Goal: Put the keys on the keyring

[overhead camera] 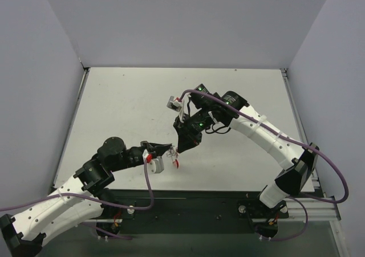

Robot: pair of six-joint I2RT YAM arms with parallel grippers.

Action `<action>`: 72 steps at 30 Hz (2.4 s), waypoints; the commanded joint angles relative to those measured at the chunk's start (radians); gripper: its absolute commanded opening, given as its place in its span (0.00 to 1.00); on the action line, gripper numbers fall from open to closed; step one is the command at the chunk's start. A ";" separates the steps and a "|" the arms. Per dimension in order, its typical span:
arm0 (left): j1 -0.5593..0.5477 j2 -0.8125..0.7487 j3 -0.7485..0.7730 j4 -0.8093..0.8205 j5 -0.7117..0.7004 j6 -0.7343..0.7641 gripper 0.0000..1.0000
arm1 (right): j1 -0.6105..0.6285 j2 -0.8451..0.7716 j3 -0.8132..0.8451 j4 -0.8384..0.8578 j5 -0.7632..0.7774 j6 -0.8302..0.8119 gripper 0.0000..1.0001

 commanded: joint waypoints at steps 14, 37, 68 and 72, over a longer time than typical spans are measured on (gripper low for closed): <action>-0.001 -0.010 0.016 -0.008 0.083 0.054 0.00 | -0.025 0.098 0.114 -0.135 -0.017 -0.094 0.00; -0.019 -0.025 0.002 0.013 -0.006 0.065 0.00 | -0.006 0.129 0.173 -0.206 -0.005 -0.110 0.00; -0.032 -0.007 0.005 0.004 -0.048 0.071 0.00 | 0.010 0.187 0.241 -0.243 -0.003 -0.111 0.00; -0.033 -0.005 0.004 0.002 -0.049 0.069 0.00 | 0.012 0.187 0.236 -0.246 0.000 -0.112 0.00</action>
